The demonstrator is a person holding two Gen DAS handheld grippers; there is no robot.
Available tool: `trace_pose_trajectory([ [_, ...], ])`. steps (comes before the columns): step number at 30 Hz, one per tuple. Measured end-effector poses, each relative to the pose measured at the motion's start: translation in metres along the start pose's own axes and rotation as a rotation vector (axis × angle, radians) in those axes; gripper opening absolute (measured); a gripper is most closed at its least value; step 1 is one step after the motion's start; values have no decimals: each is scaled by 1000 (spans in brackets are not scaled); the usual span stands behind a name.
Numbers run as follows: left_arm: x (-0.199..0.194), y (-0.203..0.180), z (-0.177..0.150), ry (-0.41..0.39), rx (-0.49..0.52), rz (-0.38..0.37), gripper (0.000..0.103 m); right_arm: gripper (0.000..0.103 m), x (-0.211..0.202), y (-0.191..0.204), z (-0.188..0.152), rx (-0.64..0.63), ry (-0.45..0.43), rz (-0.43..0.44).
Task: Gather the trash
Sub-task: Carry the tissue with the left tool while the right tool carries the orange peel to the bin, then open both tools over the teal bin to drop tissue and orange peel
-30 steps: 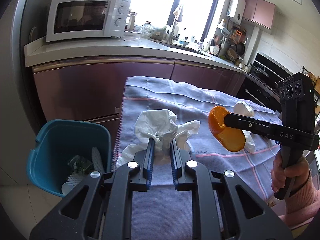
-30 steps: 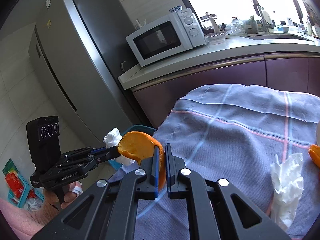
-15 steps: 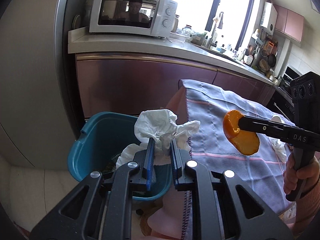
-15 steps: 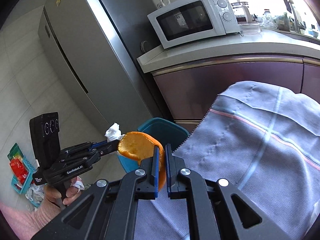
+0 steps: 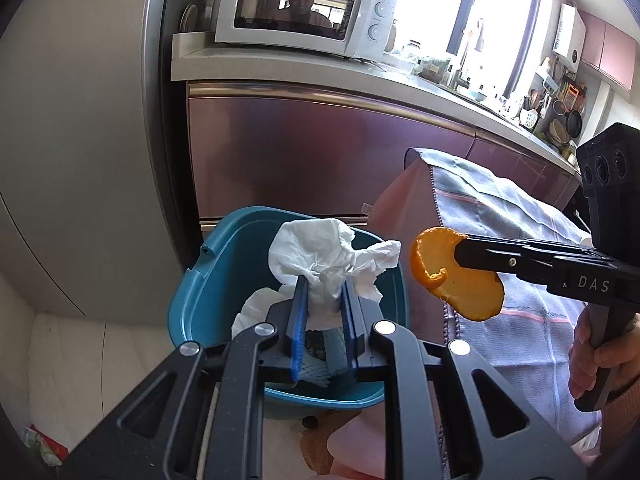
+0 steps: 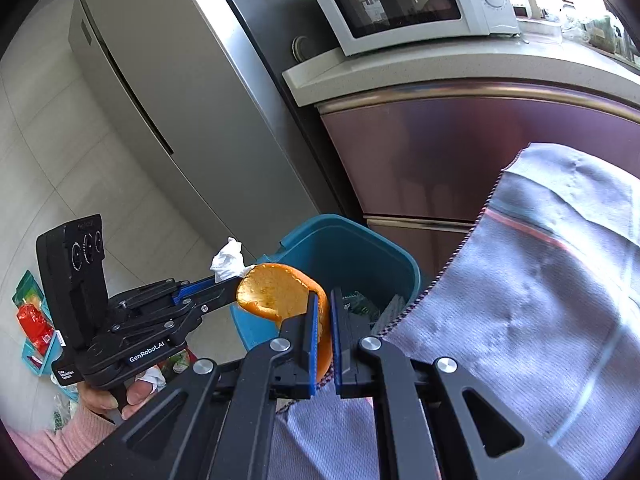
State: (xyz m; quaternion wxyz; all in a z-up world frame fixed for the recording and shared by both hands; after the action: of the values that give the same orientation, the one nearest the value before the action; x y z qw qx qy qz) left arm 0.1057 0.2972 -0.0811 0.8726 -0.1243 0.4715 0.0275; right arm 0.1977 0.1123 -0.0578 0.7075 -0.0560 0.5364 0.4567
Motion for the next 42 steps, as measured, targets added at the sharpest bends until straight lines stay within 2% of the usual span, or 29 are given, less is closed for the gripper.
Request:
trace_pose_trajectory([
  [14,37,11,7,65,-15,53,18,6,52,12,15,4,113,-19],
  [23,55,12,11,87,-12,69,23,13,62,13,15,15,147,-26],
  [25,59,12,12,95,-17,68,23,14,62,12,14,21,147,-21],
  [28,64,12,11,109,-17,65,29,15,61,11,13,30,138,-12],
  [36,70,7,7,122,-4,60,31,17,50,5,4,49,105,4],
  [42,63,-2,6,102,1,35,31,23,36,2,-7,53,85,16],
])
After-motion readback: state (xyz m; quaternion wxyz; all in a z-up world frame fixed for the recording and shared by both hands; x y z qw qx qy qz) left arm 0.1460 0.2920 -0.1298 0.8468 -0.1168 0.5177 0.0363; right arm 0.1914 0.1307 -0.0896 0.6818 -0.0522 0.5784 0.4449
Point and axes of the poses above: each gripper's, at about its wrist camera, not at the fingertips, and x roughly the way its jaws point, y to its left, z to its top, the point moved 3 cm from there along x, roughly the way its jaws point, and after that the axes turned 15 degrees about y, right-handed, at the moved point
